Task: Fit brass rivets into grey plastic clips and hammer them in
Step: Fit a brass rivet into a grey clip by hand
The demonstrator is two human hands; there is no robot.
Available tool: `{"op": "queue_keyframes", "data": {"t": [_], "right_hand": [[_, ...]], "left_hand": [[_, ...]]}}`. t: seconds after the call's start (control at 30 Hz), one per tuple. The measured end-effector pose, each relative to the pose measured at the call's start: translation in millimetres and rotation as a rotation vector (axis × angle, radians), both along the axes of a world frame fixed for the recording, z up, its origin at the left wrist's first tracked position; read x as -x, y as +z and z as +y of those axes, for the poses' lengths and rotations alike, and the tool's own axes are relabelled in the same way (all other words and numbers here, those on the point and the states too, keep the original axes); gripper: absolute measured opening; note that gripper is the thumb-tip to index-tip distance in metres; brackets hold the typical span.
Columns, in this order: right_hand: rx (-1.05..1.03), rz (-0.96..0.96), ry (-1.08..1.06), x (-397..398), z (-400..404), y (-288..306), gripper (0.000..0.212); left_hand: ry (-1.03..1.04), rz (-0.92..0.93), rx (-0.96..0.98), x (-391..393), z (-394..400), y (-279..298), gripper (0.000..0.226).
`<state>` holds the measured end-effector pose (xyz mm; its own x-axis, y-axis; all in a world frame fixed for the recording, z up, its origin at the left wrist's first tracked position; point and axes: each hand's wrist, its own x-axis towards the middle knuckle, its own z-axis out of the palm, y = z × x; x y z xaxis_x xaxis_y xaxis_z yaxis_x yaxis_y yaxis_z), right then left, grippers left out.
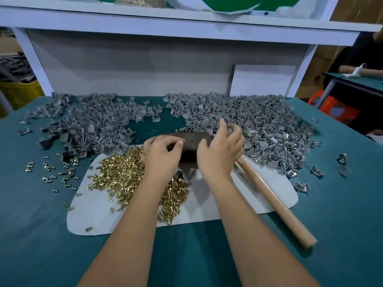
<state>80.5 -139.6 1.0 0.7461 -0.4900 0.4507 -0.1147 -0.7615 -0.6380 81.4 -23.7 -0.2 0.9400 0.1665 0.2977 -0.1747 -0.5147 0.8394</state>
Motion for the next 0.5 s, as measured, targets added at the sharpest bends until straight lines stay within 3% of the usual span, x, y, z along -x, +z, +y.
{"op": "queue_keyframes", "data": {"t": [0.13,0.27,0.37,0.5], "right_hand": [[0.158,-0.178,0.141,13,13,0,0.054],[0.24,-0.299,0.433,24,27,5,0.043],[0.303,-0.227,0.676,33,41,1,0.036],[0.481,0.006,0.865,34,56,-9,0.038]], "left_hand": [[-0.014,-0.04,-0.012,-2,4,1,0.016],[0.274,-0.107,-0.266,-6,33,1,0.026],[0.429,-0.066,-0.365,-8,66,-3,0.038],[0.433,0.207,-0.432,-9,90,-6,0.055]]}}
